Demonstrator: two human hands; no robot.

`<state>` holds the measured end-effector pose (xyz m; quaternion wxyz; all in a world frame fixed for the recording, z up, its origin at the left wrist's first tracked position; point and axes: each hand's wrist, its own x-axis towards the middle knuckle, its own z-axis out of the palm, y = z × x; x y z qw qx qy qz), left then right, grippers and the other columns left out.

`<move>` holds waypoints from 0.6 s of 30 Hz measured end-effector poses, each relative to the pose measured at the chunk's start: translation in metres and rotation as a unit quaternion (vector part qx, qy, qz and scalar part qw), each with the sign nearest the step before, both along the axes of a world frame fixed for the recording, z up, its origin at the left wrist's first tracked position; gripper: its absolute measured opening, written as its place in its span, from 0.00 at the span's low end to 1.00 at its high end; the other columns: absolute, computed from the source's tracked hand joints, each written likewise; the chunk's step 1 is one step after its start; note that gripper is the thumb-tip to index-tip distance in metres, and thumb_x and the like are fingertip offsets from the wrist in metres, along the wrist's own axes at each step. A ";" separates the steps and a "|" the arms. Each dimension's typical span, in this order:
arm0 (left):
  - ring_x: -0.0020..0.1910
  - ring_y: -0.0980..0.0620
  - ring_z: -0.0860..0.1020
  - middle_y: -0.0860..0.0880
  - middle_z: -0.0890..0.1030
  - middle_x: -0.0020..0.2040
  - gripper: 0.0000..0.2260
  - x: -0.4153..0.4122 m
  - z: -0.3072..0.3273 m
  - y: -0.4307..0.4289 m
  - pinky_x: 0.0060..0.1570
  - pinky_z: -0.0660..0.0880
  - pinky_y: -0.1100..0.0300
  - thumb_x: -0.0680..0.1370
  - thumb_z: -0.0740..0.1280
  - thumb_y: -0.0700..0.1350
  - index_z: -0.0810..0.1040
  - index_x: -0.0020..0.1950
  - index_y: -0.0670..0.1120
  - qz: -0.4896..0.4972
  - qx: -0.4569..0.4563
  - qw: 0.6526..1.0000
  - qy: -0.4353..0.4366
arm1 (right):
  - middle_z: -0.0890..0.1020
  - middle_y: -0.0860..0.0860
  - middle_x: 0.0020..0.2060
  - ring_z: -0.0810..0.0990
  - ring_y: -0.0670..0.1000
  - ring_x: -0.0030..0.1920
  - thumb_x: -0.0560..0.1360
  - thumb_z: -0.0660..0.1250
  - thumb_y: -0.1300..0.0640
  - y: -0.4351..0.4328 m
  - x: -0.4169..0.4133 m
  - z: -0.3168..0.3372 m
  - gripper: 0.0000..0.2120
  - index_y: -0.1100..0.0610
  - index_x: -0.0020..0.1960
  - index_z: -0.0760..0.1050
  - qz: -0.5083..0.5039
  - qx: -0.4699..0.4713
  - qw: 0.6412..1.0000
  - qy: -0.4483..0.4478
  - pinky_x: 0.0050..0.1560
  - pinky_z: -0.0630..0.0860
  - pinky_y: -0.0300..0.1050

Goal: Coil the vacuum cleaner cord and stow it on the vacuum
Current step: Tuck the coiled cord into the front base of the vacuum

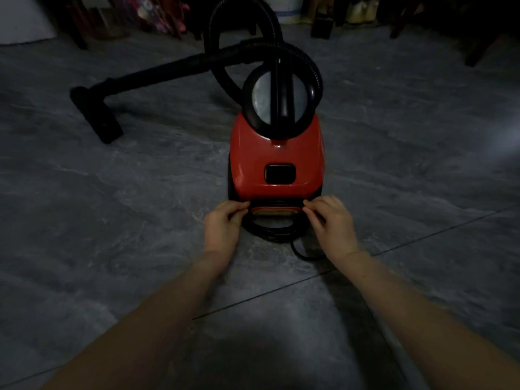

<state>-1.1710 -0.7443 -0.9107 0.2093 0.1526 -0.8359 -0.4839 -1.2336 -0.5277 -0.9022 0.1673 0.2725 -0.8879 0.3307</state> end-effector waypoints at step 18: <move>0.41 0.58 0.80 0.47 0.83 0.47 0.14 -0.003 0.022 0.008 0.49 0.76 0.70 0.71 0.72 0.34 0.82 0.56 0.43 0.035 0.149 0.988 -0.034 | 0.83 0.48 0.50 0.81 0.46 0.55 0.71 0.73 0.64 -0.011 -0.001 0.016 0.12 0.51 0.51 0.81 -0.064 -0.250 0.932 -0.255 0.57 0.77 0.41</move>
